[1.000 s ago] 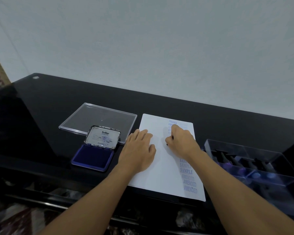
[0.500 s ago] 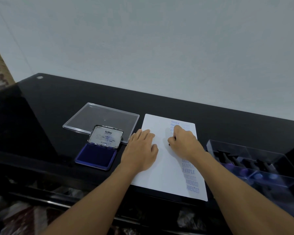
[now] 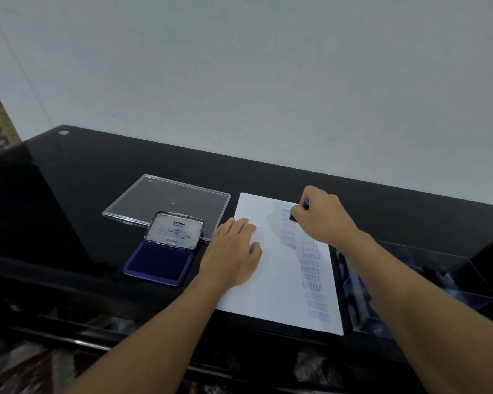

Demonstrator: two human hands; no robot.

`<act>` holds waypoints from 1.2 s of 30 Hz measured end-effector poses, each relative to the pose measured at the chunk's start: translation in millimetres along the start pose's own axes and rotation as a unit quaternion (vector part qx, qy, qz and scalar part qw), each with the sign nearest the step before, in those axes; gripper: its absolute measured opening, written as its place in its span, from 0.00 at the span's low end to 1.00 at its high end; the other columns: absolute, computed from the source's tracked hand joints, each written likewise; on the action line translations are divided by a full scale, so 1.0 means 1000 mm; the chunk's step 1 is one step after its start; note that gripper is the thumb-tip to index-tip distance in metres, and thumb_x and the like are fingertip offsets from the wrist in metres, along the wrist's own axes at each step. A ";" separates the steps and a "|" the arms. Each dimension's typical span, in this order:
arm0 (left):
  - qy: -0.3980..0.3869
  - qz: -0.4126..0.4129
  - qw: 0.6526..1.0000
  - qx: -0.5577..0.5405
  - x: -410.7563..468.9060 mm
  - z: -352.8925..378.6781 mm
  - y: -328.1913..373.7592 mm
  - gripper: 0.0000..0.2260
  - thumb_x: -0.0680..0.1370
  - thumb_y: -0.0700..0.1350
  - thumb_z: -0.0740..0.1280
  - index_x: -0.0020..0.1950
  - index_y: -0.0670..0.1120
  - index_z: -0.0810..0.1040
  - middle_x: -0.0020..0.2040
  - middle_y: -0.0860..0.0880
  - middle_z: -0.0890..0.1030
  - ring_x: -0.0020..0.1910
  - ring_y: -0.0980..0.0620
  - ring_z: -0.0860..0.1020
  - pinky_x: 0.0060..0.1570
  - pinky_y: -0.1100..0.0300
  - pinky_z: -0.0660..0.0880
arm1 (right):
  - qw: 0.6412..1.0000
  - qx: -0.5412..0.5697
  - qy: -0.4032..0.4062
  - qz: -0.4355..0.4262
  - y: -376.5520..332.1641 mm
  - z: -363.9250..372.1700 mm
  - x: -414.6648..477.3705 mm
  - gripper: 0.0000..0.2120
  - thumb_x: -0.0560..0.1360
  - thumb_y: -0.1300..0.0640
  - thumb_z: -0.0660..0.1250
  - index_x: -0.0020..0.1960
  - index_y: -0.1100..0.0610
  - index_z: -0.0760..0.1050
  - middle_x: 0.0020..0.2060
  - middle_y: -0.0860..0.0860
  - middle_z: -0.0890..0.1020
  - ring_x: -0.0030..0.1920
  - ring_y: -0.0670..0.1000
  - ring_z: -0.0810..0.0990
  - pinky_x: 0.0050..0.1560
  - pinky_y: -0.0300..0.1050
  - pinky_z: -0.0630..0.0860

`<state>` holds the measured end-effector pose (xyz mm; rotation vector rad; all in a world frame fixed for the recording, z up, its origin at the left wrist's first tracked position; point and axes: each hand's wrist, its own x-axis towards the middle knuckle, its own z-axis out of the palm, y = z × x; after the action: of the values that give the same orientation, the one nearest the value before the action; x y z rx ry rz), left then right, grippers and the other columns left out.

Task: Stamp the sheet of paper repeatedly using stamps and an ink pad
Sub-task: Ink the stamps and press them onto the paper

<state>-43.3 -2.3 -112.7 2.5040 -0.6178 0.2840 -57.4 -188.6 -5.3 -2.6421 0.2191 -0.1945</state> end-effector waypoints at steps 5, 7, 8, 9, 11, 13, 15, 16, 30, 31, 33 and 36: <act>-0.003 -0.008 1.000 -0.004 0.000 0.000 0.001 0.19 0.81 0.48 0.58 0.71 0.47 0.70 0.73 0.51 0.68 0.73 0.52 0.60 0.73 0.57 0.55 | 1.000 -0.002 0.004 -0.002 -0.001 -0.005 -0.002 0.07 0.78 0.57 0.63 0.42 0.58 0.68 0.39 0.59 0.81 0.32 0.51 0.69 0.32 0.47 0.67; -0.005 -0.009 1.000 -0.005 0.000 0.000 0.001 0.19 0.81 0.48 0.58 0.71 0.47 0.70 0.73 0.51 0.68 0.73 0.52 0.60 0.73 0.56 0.55 | 1.000 -0.006 0.001 0.002 -0.001 -0.005 -0.004 0.07 0.78 0.56 0.63 0.44 0.59 0.69 0.40 0.59 0.81 0.31 0.51 0.69 0.32 0.47 0.68; -0.007 -0.009 1.000 -0.006 0.000 0.000 0.001 0.19 0.81 0.48 0.58 0.71 0.47 0.70 0.73 0.51 0.68 0.73 0.52 0.60 0.73 0.56 0.55 | 1.000 -0.008 -0.001 0.004 -0.001 -0.005 -0.005 0.07 0.78 0.56 0.63 0.45 0.60 0.70 0.40 0.58 0.81 0.31 0.51 0.69 0.32 0.47 0.68; -0.008 -0.010 1.000 -0.007 0.001 -0.001 0.001 0.19 0.81 0.48 0.58 0.71 0.47 0.70 0.73 0.51 0.68 0.73 0.52 0.60 0.73 0.57 0.55 | 1.000 -0.008 -0.002 0.006 0.000 -0.005 -0.005 0.07 0.78 0.56 0.63 0.45 0.60 0.70 0.40 0.58 0.81 0.31 0.51 0.69 0.32 0.47 0.68; -0.011 -0.012 1.000 -0.012 0.001 -0.001 0.000 0.19 0.81 0.48 0.58 0.71 0.47 0.70 0.73 0.52 0.68 0.73 0.53 0.60 0.73 0.57 0.55 | 1.000 -0.007 -0.001 0.007 0.001 -0.006 -0.007 0.07 0.78 0.56 0.63 0.45 0.59 0.70 0.40 0.58 0.81 0.31 0.51 0.69 0.32 0.47 0.68; -0.016 -0.017 1.000 -0.018 0.001 -0.002 0.001 0.19 0.80 0.48 0.58 0.71 0.47 0.70 0.73 0.52 0.68 0.73 0.53 0.60 0.73 0.57 0.55 | 1.000 -0.010 0.000 0.008 0.003 -0.007 -0.010 0.07 0.78 0.56 0.63 0.45 0.59 0.70 0.40 0.59 0.81 0.32 0.51 0.69 0.32 0.47 0.68; -0.025 -0.024 0.999 -0.027 0.003 -0.003 0.001 0.19 0.80 0.46 0.60 0.71 0.46 0.71 0.73 0.52 0.69 0.73 0.52 0.61 0.72 0.57 0.55 | 1.000 -0.013 0.001 0.008 0.005 -0.010 -0.013 0.07 0.78 0.56 0.63 0.45 0.58 0.70 0.40 0.58 0.81 0.32 0.51 0.70 0.33 0.47 0.69; -0.034 -0.029 0.998 -0.033 0.005 -0.004 0.001 0.19 0.80 0.46 0.60 0.71 0.46 0.71 0.73 0.51 0.69 0.73 0.52 0.61 0.72 0.57 0.56 | 1.000 -0.013 0.002 0.008 0.006 -0.012 -0.015 0.06 0.78 0.55 0.63 0.45 0.58 0.71 0.40 0.58 0.81 0.32 0.51 0.70 0.33 0.47 0.70; -0.043 -0.067 0.995 -0.056 0.007 -0.104 -0.011 0.13 0.80 0.47 0.62 0.60 0.42 0.77 0.60 0.47 0.78 0.59 0.47 0.75 0.59 0.51 0.73 | 0.999 0.007 0.006 -0.038 -0.033 -0.027 -0.037 0.05 0.78 0.56 0.63 0.45 0.57 0.72 0.34 0.47 0.79 0.30 0.48 0.72 0.32 0.44 0.70; -0.040 -0.073 0.995 -0.057 0.001 -0.112 -0.018 0.14 0.81 0.48 0.61 0.62 0.44 0.76 0.63 0.48 0.77 0.61 0.49 0.74 0.60 0.54 0.72 | 0.999 0.010 0.002 -0.045 -0.040 -0.024 -0.038 0.05 0.78 0.56 0.63 0.45 0.57 0.72 0.35 0.48 0.79 0.30 0.48 0.72 0.32 0.43 0.70; -0.033 -0.090 0.994 -0.057 -0.011 -0.128 -0.037 0.15 0.81 0.49 0.62 0.67 0.47 0.74 0.67 0.51 0.75 0.64 0.52 0.72 0.63 0.57 0.69 | 0.998 0.015 -0.010 -0.060 -0.054 -0.016 -0.042 0.06 0.78 0.56 0.64 0.45 0.57 0.71 0.36 0.50 0.79 0.31 0.48 0.72 0.32 0.42 0.69; -0.003 -0.132 0.990 -0.045 -0.028 -0.149 -0.068 0.15 0.81 0.49 0.63 0.66 0.47 0.75 0.66 0.50 0.75 0.64 0.52 0.73 0.63 0.58 0.67 | 0.996 0.014 -0.033 -0.087 -0.077 0.001 -0.046 0.06 0.78 0.56 0.64 0.45 0.57 0.71 0.38 0.52 0.79 0.34 0.49 0.74 0.32 0.43 0.70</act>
<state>-45.7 140.7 -28.6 2.4641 -0.2894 0.1468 -92.8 -112.3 25.4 -2.6336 -0.0364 -0.1657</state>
